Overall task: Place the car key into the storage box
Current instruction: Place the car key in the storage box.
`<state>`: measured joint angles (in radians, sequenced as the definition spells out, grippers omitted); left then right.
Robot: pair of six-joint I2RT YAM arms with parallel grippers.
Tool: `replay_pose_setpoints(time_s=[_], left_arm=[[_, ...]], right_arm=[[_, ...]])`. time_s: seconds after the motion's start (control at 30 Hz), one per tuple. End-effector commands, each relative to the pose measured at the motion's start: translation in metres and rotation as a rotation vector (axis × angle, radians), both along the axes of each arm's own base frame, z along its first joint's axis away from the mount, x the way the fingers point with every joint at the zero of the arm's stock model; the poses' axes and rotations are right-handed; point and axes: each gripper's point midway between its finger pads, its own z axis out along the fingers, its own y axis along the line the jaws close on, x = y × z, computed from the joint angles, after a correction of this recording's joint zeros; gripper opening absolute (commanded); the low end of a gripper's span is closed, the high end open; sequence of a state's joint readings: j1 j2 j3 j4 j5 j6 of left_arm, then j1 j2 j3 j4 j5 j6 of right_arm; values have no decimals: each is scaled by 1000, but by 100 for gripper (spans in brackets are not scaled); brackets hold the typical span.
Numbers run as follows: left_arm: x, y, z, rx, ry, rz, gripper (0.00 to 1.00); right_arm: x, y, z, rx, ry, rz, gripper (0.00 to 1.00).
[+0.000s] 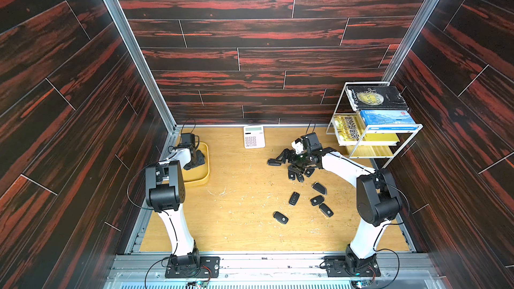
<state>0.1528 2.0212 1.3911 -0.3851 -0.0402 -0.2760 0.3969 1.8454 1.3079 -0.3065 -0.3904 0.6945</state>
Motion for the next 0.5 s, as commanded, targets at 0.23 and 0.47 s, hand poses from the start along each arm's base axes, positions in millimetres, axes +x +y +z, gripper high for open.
replay_pose_setpoints(time_s=[0.23, 0.47], left_arm=[[-10, -1, 26, 1, -41, -18, 91], [-20, 0, 63, 12, -107, 8, 100]], right_arm=[[-6, -4, 4, -11, -10, 19, 92], [-6, -4, 2, -16, -10, 30, 92]])
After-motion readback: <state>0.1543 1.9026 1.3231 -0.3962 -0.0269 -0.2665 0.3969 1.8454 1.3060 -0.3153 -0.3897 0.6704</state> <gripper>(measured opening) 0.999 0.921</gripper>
